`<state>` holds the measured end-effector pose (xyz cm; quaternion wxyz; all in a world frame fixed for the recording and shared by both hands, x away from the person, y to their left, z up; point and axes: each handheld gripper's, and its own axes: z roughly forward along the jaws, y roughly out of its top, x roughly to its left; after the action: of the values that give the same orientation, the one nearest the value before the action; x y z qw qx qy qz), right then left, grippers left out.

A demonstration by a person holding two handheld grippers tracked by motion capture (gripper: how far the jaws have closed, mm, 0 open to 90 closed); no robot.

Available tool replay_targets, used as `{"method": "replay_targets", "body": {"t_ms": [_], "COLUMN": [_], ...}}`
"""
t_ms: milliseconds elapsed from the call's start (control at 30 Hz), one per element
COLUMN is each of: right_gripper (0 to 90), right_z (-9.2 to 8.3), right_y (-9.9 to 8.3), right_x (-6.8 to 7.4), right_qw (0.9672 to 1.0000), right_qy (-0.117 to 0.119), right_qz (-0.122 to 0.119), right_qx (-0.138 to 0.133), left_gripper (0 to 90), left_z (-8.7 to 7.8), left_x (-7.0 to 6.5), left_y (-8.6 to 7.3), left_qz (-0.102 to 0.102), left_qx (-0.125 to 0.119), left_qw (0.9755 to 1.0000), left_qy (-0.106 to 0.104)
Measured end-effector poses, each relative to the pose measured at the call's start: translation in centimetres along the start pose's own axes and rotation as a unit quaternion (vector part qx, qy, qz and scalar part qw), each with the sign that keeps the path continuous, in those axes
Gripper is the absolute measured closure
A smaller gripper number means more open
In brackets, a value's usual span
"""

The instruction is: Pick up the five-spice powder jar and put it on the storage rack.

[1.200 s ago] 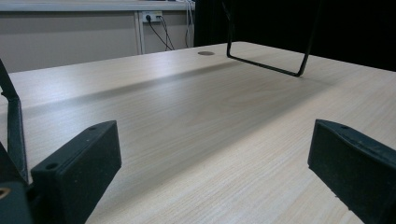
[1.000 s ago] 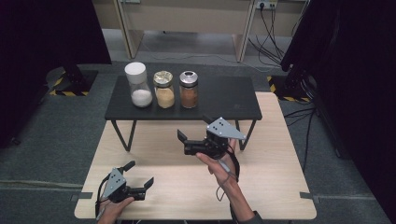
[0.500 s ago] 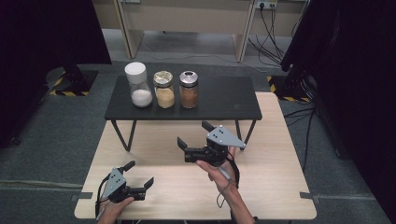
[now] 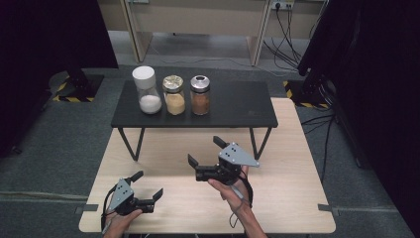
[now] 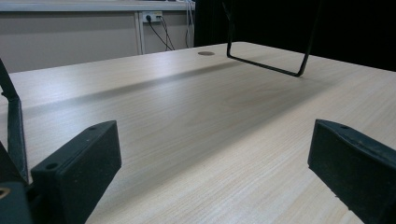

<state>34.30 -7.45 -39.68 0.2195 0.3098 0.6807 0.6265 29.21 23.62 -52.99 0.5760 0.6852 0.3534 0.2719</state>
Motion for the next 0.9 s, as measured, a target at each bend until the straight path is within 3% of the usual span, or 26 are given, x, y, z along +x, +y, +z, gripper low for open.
{"method": "replay_targets", "body": {"t_ms": [900], "right_gripper": [0.7], "right_z": [0.3], "right_y": [-4.2], "right_x": [-0.1], "right_qw": [0.9997], "right_qy": [0.006], "right_qz": [0.019], "right_qx": [0.011], "left_gripper": [2.1], "left_z": [0.0], "left_x": [0.1], "left_y": [0.0], "left_qz": [-0.002], "left_qx": [0.0], "left_qw": [1.0], "left_qy": [0.0]}}
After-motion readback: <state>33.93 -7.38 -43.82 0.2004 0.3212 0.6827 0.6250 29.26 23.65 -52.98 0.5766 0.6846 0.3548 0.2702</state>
